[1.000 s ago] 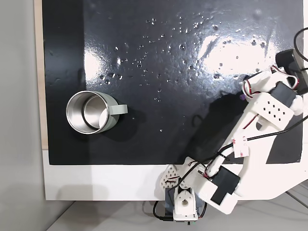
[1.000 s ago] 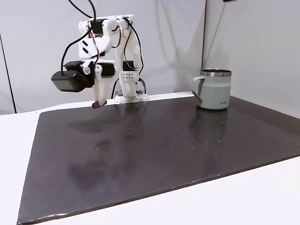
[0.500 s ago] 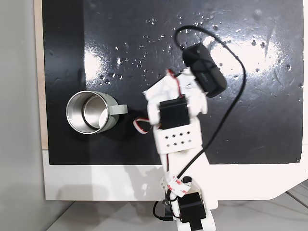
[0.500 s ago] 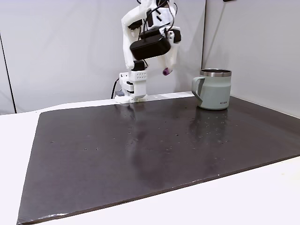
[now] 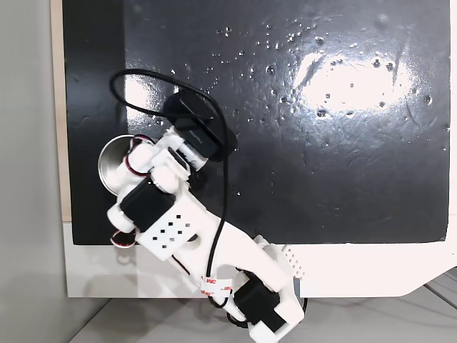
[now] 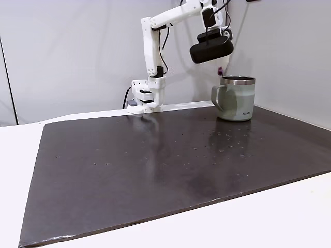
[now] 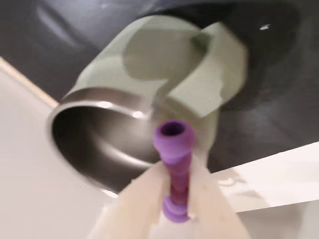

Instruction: Grasp a pengrip and put it in the cup.

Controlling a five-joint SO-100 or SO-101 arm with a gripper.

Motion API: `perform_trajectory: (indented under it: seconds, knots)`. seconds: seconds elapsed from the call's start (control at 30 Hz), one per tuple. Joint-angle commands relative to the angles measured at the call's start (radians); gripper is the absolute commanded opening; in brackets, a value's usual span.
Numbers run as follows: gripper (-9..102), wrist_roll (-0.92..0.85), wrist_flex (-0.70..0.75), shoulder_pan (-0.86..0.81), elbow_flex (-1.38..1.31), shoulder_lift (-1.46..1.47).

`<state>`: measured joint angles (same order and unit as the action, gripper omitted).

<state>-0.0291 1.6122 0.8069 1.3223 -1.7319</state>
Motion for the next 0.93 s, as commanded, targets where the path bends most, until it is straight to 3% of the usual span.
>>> perform_trajectory:
  seconds: [0.0, 0.4, 0.43, 0.5, 0.57, 0.9]
  knots:
    - [0, 0.071, -0.017, 0.037, -0.173, 0.072]
    - [0, 0.091, 0.107, 0.117, -0.460, 0.305]
    - [4, 0.091, 0.114, 0.118, -0.460, 0.305]
    - [24, 0.087, 0.130, 0.118, -0.460, 0.304]
    - [34, 0.087, 0.143, 0.115, -0.460, 0.304]
    - [35, 0.086, 0.160, 0.112, -0.460, 0.276]
